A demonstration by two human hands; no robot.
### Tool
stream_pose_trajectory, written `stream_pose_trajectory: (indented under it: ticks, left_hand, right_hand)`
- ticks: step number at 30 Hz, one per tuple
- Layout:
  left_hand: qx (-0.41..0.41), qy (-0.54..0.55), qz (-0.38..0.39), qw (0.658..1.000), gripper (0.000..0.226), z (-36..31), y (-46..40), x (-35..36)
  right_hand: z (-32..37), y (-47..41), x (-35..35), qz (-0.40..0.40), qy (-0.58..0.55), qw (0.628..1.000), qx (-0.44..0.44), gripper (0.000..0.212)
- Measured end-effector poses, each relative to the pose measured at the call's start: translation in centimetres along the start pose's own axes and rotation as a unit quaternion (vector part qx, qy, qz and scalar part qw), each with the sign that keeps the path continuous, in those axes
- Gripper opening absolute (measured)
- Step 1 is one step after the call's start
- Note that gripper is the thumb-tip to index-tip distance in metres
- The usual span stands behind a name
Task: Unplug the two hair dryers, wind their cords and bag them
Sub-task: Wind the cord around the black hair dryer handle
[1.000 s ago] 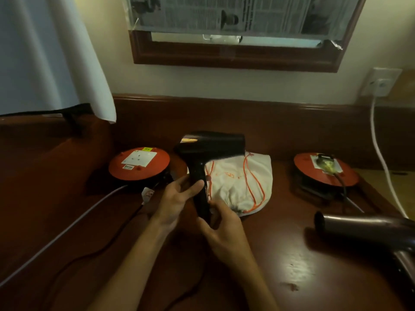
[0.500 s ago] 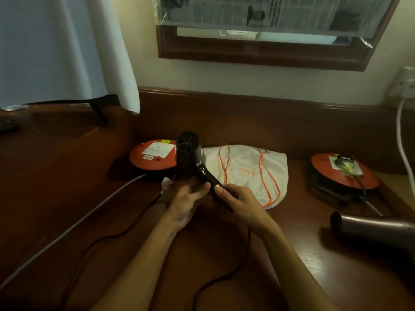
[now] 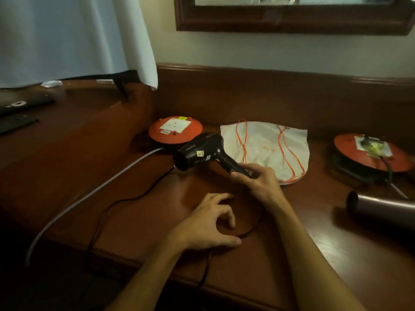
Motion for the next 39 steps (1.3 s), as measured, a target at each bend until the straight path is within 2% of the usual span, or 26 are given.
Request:
stream_pose_trajectory:
  ticks: [3, 8, 13, 16, 22, 24, 28, 30, 32, 36, 39]
  left_hand:
    - [0.007, -0.076, 0.023, 0.997, 0.017, -0.9, 0.6, -1.1]
    - [-0.004, -0.252, 0.012, 0.968, 0.013, -2.6, 1.5, -1.3]
    - [-0.048, -0.206, 0.061, 0.975, 0.029, -1.3, 2.6, 0.2]
    - [-0.073, -0.157, 0.077, 0.982, 0.023, 0.0, 2.7, -1.0]
    - [-0.059, -0.225, 0.051, 0.971, 0.013, -1.4, 2.3, -4.9]
    - [-0.038, -0.28, 0.029, 0.959, 0.021, -2.6, 1.6, -7.3]
    - [0.033, -0.424, -0.025, 0.905, 0.076, -4.5, -1.5, -12.0]
    - [0.041, -0.431, -0.034, 0.901, 0.091, -4.3, -3.2, -13.7]
    - [0.04, -0.425, -0.008, 0.904, 0.095, -3.5, -4.8, -14.2]
    - [-0.002, -0.301, 0.101, 0.948, 0.082, -1.0, -6.6, -11.5]
    - [0.001, -0.264, 0.115, 0.958, 0.064, 0.0, -7.3, -9.5]
  right_hand:
    - [0.0, 0.4, -0.1, -0.004, 0.024, 1.0, 0.003, 0.05]
    - [0.3, 0.4, 0.2, 0.003, 0.05, 0.999, -0.009, 0.052]
    - [0.8, 0.6, 0.0, -0.012, 0.058, 0.998, -0.018, 0.053]
    - [1.0, 0.7, -0.3, -0.009, 0.059, 0.998, -0.019, 0.051]
    - [1.3, 0.9, 0.5, 0.032, 0.085, 0.996, -0.018, 0.049]
    - [1.7, 1.1, 0.8, 0.049, 0.102, 0.993, -0.021, 0.048]
    - [2.3, 1.8, 1.2, 0.099, 0.068, 0.993, 0.005, 0.04]
    - [2.1, 2.0, 1.4, 0.112, 0.031, 0.993, 0.022, 0.035]
    - [2.1, 2.0, 1.5, 0.119, 0.019, 0.992, 0.028, 0.033]
    - [2.3, 2.0, 1.6, 0.151, -0.001, 0.988, 0.026, 0.032]
    - [2.0, 1.9, 1.2, 0.159, 0.038, 0.986, 0.041, 0.031]
Point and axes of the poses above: each hand's wrist, its own y-axis away from the middle knuckle, its own x-axis out of the palm, z = x × y, the point moved 9 cm from there along -y, towards the middle knuckle, and after that the axes turned 6 degrees about -y, right-handed, at the moved point
